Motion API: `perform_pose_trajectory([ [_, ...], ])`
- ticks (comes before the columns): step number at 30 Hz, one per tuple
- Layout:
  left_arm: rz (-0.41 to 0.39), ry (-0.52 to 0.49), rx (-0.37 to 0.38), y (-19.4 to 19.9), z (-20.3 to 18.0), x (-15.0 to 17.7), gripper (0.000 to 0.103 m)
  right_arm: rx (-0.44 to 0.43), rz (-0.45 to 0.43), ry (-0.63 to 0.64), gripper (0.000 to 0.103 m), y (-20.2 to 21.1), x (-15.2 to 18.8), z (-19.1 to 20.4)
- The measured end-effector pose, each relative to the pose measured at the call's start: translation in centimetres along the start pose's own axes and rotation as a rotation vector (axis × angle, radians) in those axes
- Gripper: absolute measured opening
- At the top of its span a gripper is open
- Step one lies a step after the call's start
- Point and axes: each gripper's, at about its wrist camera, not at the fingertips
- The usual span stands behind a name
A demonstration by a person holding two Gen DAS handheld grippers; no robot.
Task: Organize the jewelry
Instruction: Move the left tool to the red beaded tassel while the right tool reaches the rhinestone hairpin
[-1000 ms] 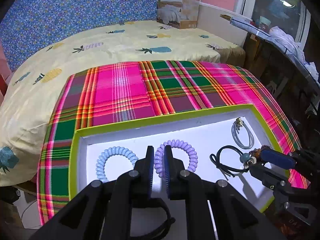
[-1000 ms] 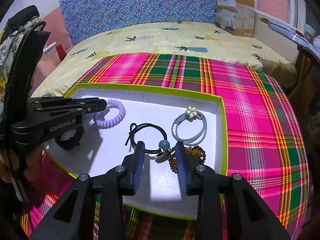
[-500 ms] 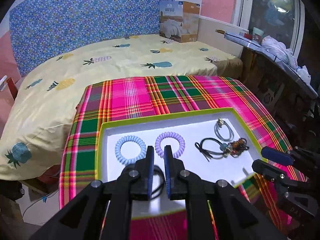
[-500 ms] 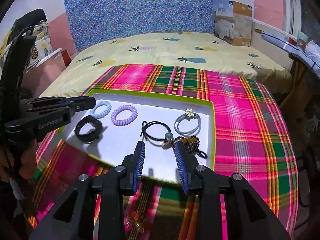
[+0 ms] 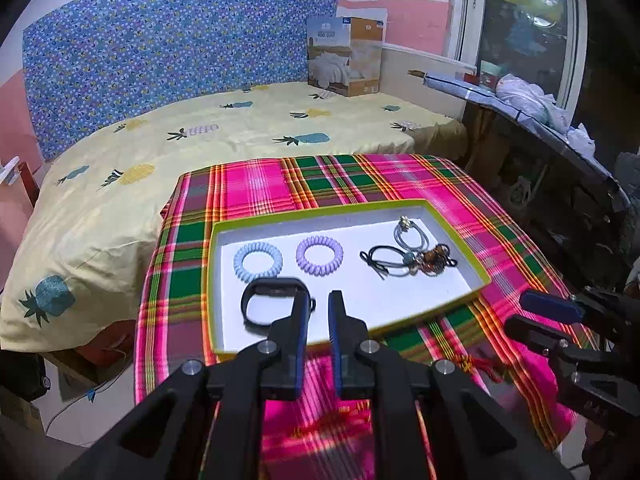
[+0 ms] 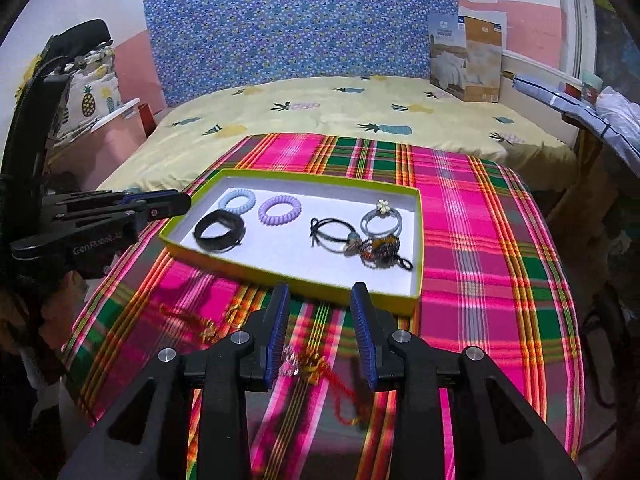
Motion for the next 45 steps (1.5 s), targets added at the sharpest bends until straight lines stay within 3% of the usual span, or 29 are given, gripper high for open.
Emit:
perform_pose_trajectory([
  [12, -0.003, 0.015, 0.012, 2.8, 1.5, 3.6, 0.011, -0.009, -0.006, -0.006, 0.032, 2.6, 2.5, 0.9],
  [23, 0.021, 0.033, 0.017, 2.8, 2.0, 5.1, 0.011, -0.01, -0.007, -0.026, 0.032, 3.1, 3.5, 0.5],
  [28, 0.025, 0.022, 0.038, 2.6, 1.6, 5.4, 0.025, -0.012, -0.006, -0.029, 0.032, 3.1, 3.7, 0.3],
  [42, 0.072, -0.049, 0.116, 0.5, 0.0, 6.8, 0.03, -0.014, 0.041, -0.046, 0.032, 1.5, 4.9, -1.1],
  [45, 0.082, -0.066, 0.135, 0.0, -0.3, 7.1, 0.035, -0.015, 0.05, -0.046, 0.032, 1.2, 5.1, -1.4],
])
Point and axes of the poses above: each gripper's, at about its wrist camera, not at the fingertips, and y roughly against the way its jaws point, z to its left, x to its underside, and after that the axes turned 8 degrees about -x, right-handed
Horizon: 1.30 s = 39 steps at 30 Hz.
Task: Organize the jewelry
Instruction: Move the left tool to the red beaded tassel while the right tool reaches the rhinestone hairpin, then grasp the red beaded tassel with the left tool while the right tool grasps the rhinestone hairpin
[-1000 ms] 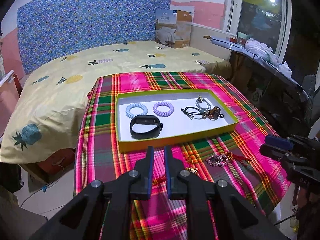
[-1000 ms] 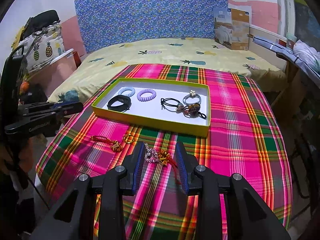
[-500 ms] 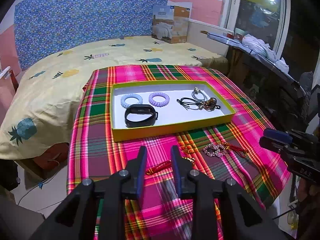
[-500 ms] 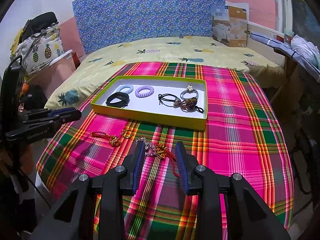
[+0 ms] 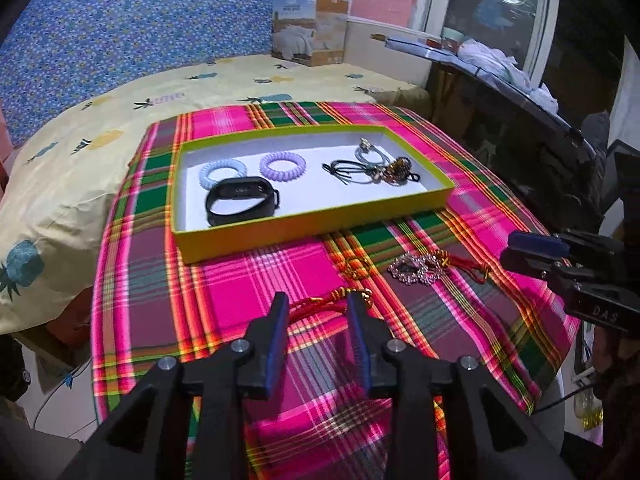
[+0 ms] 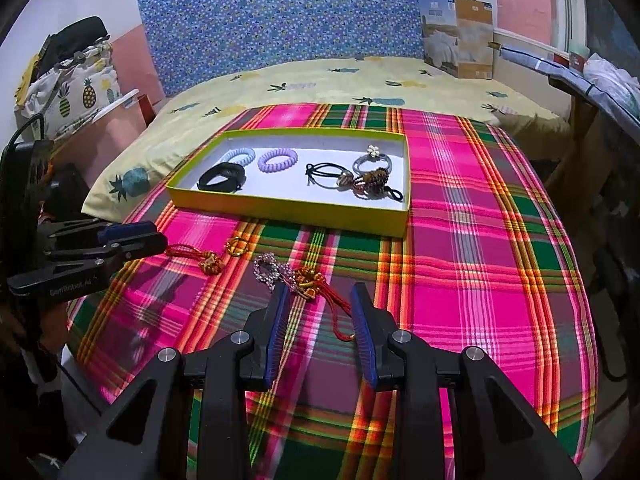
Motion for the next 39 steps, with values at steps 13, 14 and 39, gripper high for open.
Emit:
perform_pose_trajectory([
  [13, 0.036, -0.091, 0.018, -3.0, -1.6, 0.2, 0.04, 0.001, 0.058, 0.014, 0.032, -2.2, 0.7, -1.4],
  [14, 0.036, -0.096, 0.016, -3.1, -1.7, 0.2, 0.041, 0.0, 0.062, 0.015, 0.032, -2.4, 0.7, -1.5],
  [39, 0.043, -0.082, -0.035, -3.6, -0.8, -0.4, 0.003, -0.092, 0.084, 0.243, 0.032, -5.7, -1.2, 1.6],
])
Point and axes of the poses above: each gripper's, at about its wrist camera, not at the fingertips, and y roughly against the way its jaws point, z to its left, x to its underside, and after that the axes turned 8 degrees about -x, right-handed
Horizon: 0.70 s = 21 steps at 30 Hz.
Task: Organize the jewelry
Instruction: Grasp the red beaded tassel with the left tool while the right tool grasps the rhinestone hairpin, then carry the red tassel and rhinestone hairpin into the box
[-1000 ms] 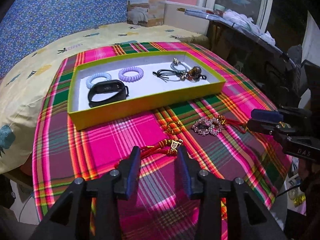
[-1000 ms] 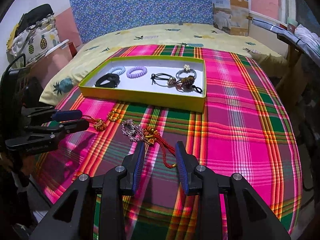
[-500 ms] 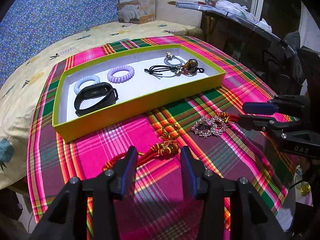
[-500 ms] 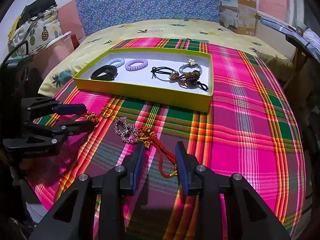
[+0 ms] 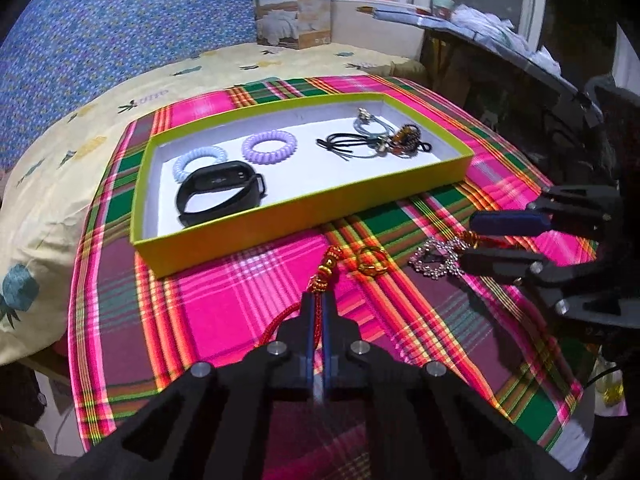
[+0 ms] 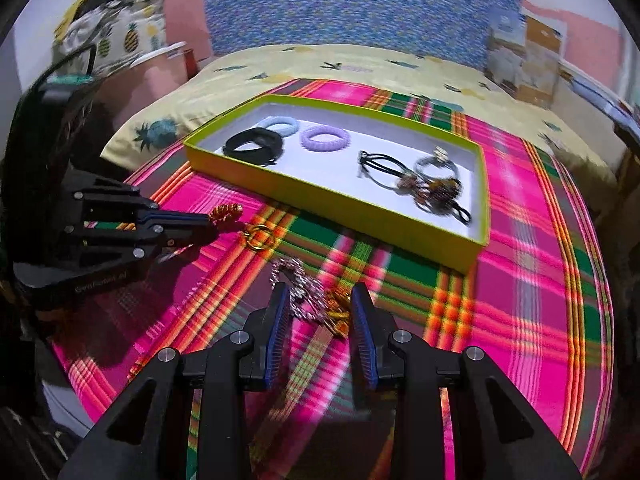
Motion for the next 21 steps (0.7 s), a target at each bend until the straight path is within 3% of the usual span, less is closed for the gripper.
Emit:
perform_pose_trajectory([
  [12, -0.006, 0.057, 0.002, 1.2, 1.4, 1.1, 0.003, -0.03, 0.094, 0.184, 0.032, -2.5, -0.6, 2.2],
  [16, -0.014, 0.064, 0.002, 1.5, 1.5, 1.1, 0.003, -0.042, 0.098, 0.172, 0.031, -2.5, -0.5, 2.0],
  [17, -0.016, 0.065, 0.002, 1.6, 1.6, 1.1, 0.003, -0.047, 0.097, 0.158, 0.025, -2.4, -0.5, 2.0],
  [21, -0.023, 0.069, 0.002, 2.0, 1.6, 1.2, 0.003, -0.055, 0.089, 0.113, 0.025, -2.3, -0.4, 1.9],
])
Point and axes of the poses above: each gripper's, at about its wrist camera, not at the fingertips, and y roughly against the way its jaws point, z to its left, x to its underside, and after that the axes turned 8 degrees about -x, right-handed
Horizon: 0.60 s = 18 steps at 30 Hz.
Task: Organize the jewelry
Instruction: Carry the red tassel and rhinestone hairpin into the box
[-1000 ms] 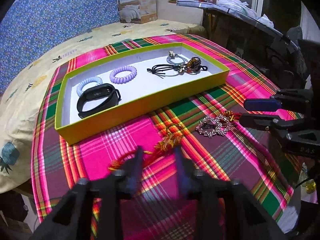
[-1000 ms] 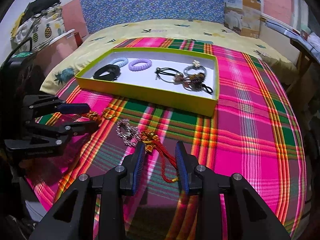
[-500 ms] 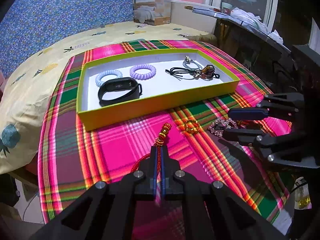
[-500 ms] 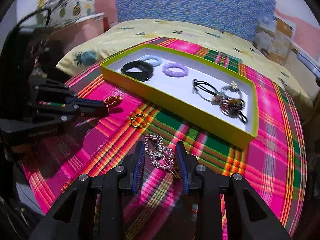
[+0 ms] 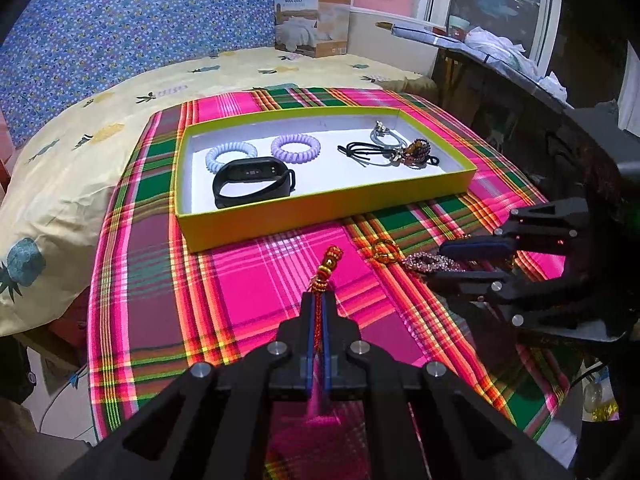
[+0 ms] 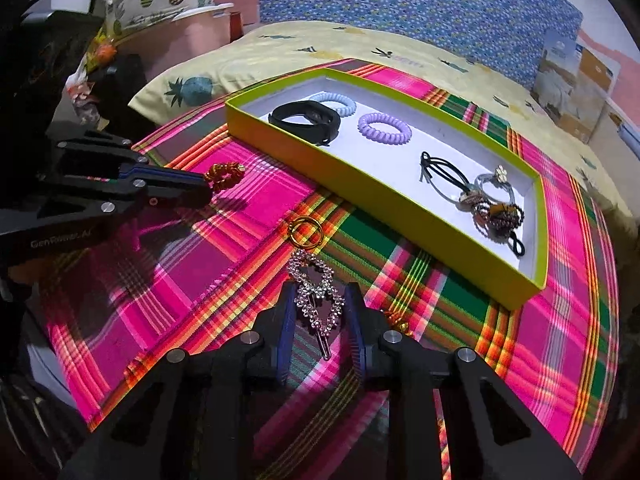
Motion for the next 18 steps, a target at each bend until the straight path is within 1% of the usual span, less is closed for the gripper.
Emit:
perform_pose_trajectory([
  [7, -0.017, 0.024, 0.007, 0.9, 0.4, 0.1, 0.003, 0.001, -0.039, -0.071, 0.025, 1.0, 0.4, 0.0],
  [14, -0.034, 0.082, 0.033, 1.9, 0.9, -0.3, 0.003, 0.014, -0.129, -0.19, 0.025, 3.6, 0.7, -0.3],
  [18, -0.039, 0.101, 0.038, 2.1, 0.8, -0.9, 0.003, 0.026, -0.164, -0.236, 0.025, 4.7, 0.7, -0.6],
])
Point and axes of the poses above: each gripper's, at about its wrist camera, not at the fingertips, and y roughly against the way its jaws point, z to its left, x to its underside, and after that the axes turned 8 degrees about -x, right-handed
